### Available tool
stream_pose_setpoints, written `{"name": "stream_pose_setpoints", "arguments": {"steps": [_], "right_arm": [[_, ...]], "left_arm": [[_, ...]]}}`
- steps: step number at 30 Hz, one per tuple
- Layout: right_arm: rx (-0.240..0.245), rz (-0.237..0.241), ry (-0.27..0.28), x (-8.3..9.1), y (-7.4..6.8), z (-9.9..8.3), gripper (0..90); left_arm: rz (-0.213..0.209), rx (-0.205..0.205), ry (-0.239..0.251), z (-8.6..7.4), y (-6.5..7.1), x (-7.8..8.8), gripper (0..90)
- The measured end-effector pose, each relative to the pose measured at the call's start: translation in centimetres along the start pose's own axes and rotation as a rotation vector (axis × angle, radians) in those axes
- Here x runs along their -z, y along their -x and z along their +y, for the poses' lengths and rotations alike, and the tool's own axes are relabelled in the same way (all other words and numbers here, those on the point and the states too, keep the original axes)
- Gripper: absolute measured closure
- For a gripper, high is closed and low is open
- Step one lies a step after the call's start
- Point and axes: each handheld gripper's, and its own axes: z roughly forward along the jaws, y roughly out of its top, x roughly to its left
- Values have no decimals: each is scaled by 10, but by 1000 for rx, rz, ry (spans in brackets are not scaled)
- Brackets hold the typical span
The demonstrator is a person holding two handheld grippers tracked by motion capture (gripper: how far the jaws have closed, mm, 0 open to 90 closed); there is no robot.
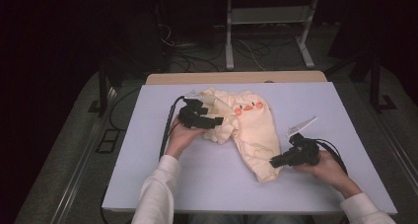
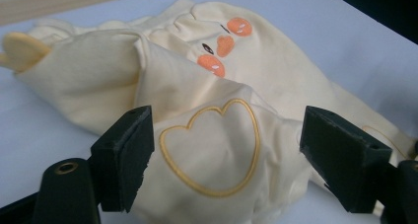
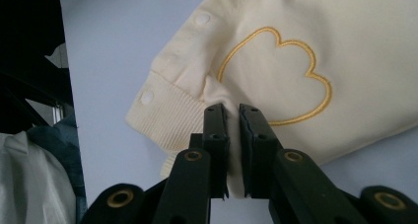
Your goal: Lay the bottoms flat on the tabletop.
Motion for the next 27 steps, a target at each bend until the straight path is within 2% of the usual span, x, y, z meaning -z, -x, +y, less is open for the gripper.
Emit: {"name": "stream_pose_setpoints", "arguments": {"steps": [4, 7, 11, 16, 22, 25, 27], "right_arm": [[1, 0, 1, 0, 0, 0, 812], [2, -1, 2, 0, 0, 0, 811], [3, -2, 6, 1, 0, 0, 811], [1, -2, 7, 1, 0, 0, 809], [2, 4, 11, 2, 0, 0, 807], [5, 8, 12, 2, 0, 0, 806], [5, 8, 12, 3, 0, 0, 804]], "left_arm": [[4, -6, 3, -9, -3, 10, 193], [-23, -6, 16, -17, -5, 13, 226], [-45, -17, -2, -25, -5, 9, 268], [-39, -35, -45, -31, -7, 0, 351], [-23, -50, -67, -34, -9, -9, 587], [-17, -75, -100, -35, -8, -16, 720], [-20, -72, -111, -36, -6, -20, 790]]}}
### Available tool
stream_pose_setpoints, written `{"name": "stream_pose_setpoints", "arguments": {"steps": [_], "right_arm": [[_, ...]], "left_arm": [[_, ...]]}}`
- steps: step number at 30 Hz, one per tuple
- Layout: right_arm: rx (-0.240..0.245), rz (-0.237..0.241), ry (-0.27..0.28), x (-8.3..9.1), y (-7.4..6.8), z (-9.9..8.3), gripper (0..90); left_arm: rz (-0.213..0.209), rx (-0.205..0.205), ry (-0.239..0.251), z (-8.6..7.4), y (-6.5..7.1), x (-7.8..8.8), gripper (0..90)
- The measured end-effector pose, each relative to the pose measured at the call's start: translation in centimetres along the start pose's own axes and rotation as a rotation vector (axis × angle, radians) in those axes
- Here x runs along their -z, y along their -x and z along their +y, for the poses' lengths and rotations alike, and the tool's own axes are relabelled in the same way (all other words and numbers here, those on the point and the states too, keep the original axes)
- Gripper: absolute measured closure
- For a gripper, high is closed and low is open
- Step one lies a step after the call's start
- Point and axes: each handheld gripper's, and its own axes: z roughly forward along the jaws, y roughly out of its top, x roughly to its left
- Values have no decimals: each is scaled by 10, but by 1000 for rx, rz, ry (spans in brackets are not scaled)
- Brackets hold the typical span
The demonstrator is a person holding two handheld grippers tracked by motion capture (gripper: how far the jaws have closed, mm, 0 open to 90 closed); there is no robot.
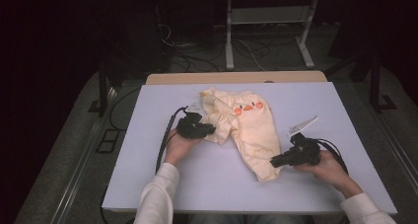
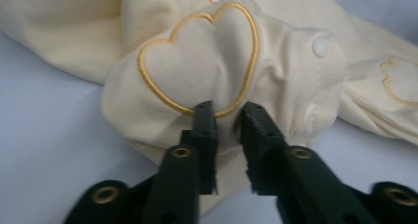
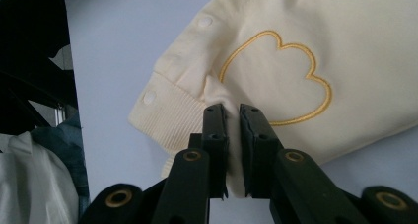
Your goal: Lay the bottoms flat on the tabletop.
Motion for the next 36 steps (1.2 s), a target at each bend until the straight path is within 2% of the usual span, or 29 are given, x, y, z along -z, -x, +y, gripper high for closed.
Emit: {"name": "stream_pose_setpoints", "arguments": {"steps": [3, 11, 13, 21, 24, 29, 36], "right_arm": [[1, 5, 4, 1, 0, 0, 800], [0, 13, 8, 3, 1, -1, 800], [1, 12, 7, 3, 1, -1, 800], [-1, 10, 4, 3, 1, -1, 799], [-1, 10, 7, 3, 1, -1, 799], [1, 7, 7, 4, 0, -1, 799], [2, 4, 1, 3, -1, -1, 799]], "left_arm": [[-17, 10, -9, -1, 0, -4, 863], [-36, 7, -13, 0, 0, 4, 889], [-51, 9, -11, 0, 0, 9, 890], [-76, -41, -61, 1, 11, 33, 890], [-91, -45, -78, -2, 16, 42, 890], [-113, -48, -111, -10, 21, 57, 890], [-139, -46, -154, -26, 25, 69, 890]]}}
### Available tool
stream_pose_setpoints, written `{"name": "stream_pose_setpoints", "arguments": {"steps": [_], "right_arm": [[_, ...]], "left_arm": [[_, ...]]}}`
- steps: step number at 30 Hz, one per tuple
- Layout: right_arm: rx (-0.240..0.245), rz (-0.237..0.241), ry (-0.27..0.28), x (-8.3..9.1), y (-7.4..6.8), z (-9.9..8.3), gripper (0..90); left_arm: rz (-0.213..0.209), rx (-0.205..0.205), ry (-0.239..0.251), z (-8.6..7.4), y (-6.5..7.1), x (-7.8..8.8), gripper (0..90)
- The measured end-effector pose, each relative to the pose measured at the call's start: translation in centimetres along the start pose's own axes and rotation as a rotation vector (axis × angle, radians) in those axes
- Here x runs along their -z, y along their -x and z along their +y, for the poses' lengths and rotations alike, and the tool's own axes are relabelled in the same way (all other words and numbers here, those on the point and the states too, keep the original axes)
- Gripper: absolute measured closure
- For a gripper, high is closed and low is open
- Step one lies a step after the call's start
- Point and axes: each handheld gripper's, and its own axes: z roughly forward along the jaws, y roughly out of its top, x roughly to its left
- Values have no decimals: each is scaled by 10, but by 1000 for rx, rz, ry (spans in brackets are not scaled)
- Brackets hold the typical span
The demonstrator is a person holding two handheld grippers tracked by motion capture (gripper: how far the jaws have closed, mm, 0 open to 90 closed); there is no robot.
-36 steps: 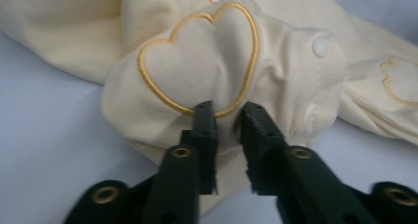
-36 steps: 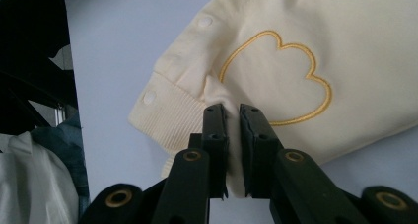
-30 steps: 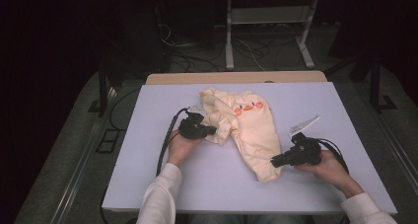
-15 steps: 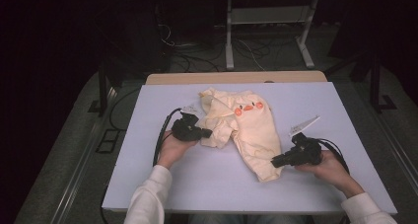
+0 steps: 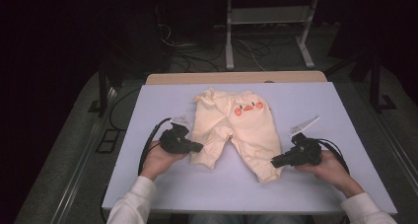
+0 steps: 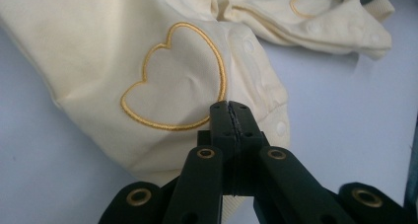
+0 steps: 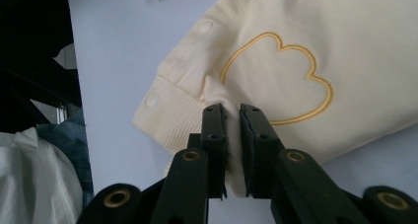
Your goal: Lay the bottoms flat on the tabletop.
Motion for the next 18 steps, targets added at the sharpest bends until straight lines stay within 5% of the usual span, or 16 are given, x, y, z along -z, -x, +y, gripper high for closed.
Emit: {"name": "stream_pose_setpoints", "arguments": {"steps": [18], "right_arm": [[-15, 17, -21, 1, 2, -2, 799]], "left_arm": [[-111, -40, -159, -25, 8, 5, 891]]}}
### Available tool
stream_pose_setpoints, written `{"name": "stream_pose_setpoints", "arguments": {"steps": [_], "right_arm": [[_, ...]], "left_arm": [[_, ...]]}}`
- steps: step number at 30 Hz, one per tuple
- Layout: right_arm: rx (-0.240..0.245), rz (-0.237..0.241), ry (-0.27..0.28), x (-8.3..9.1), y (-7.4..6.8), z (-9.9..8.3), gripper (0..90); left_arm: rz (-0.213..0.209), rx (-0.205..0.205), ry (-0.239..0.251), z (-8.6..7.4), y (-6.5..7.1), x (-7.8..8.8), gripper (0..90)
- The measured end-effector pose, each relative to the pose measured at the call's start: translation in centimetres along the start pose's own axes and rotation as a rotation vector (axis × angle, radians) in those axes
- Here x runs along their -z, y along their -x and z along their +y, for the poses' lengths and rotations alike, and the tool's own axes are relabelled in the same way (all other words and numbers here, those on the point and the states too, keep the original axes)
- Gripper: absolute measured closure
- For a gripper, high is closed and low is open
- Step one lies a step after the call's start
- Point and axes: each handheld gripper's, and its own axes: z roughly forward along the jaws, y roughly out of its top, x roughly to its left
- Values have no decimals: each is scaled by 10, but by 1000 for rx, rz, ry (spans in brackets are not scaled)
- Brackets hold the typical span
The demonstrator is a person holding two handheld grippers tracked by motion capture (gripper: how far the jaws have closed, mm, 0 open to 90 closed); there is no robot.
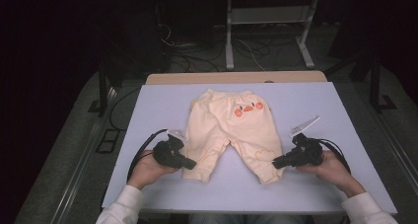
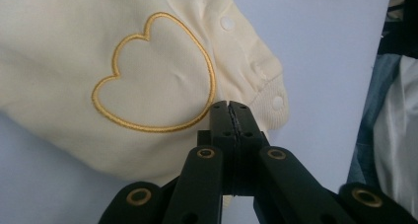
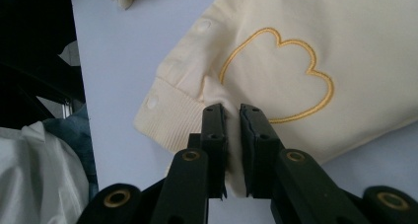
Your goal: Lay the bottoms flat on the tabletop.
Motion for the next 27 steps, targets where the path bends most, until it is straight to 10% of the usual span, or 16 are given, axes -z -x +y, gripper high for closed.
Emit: {"name": "stream_pose_setpoints", "arguments": {"steps": [10, 22, 27], "right_arm": [[-10, 10, -15, 1, 2, -2, 797], [3, 43, -72, -1, -2, -4, 743], [4, 43, -52, 10, -5, -5, 520]], "left_arm": [[-52, -20, -75, -5, 3, -8, 890], [-53, 9, 47, -11, -2, 2, 878], [-43, 18, 163, -14, -1, 9, 627]]}}
